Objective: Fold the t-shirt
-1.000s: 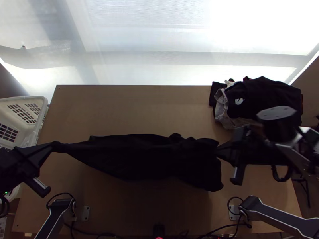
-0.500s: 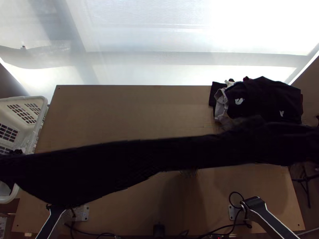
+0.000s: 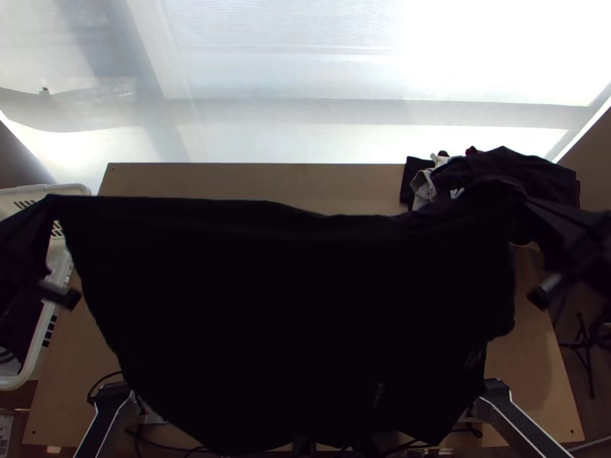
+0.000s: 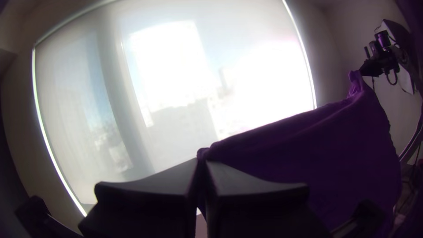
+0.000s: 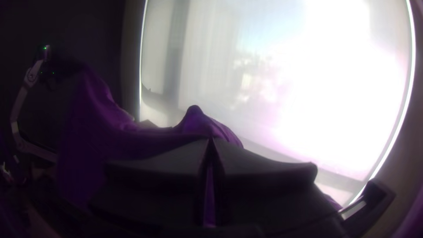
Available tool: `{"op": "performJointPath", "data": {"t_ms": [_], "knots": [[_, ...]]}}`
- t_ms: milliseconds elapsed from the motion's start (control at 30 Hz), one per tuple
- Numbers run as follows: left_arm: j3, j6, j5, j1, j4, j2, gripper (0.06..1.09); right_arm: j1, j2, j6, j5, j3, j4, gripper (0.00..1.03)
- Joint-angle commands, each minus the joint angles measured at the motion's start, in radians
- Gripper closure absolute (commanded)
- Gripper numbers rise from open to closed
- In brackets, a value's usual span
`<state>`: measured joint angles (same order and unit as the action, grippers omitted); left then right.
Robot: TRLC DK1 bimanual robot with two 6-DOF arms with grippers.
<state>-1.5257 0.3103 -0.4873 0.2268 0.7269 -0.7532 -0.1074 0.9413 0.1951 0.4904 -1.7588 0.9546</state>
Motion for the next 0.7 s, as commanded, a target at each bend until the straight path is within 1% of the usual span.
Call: {"op": "performJointPath", "data": {"t_ms": [0, 33, 67, 133, 233, 267, 333, 400, 500, 567, 667], "knots": [[0.205, 0.079, 0.003, 0.066, -0.251, -0.271, 1.05, -0.035, 0.304, 0.095, -0.032, 0.219, -0.174, 1.0], [0.205, 0.092, 0.003, 0.068, -0.27, -0.337, 1.05, -0.058, 0.366, 0.145, -0.062, 0.229, -0.177, 1.0], [0.205, 0.119, 0.007, 0.066, -0.288, -0.399, 1.05, -0.069, 0.432, 0.152, -0.095, 0.236, -0.201, 1.0], [0.182, 0.127, 0.021, 0.046, -0.316, -0.508, 1.05, -0.067, 0.547, 0.167, -0.101, 0.236, -0.249, 1.0], [0.165, 0.151, 0.073, 0.017, -0.383, -0.657, 1.05, -0.066, 0.686, 0.178, -0.131, 0.209, -0.355, 1.0], [0.154, 0.17, 0.092, 0.005, -0.386, -0.71, 1.05, -0.069, 0.738, 0.176, -0.144, 0.173, -0.356, 1.0], [0.134, 0.176, 0.098, -0.015, -0.388, -0.808, 1.05, -0.074, 0.834, 0.184, -0.171, 0.11, -0.356, 1.0], [0.104, 0.177, 0.116, -0.044, -0.392, -0.9, 1.05, -0.075, 0.912, 0.187, -0.23, 0.051, -0.359, 1.0], [0.042, 0.204, 0.164, -0.095, -0.394, -0.997, 1.05, -0.083, 0.995, 0.182, -0.293, -0.028, -0.404, 1.0], [-0.004, 0.24, 0.211, -0.116, -0.399, -1.061, 1.05, -0.101, 1.047, 0.182, -0.322, -0.097, -0.412, 1.0], [-0.05, 0.26, 0.251, -0.119, -0.402, -1.155, 1.05, -0.143, 1.107, 0.185, -0.335, -0.166, -0.402, 1.0]]}}
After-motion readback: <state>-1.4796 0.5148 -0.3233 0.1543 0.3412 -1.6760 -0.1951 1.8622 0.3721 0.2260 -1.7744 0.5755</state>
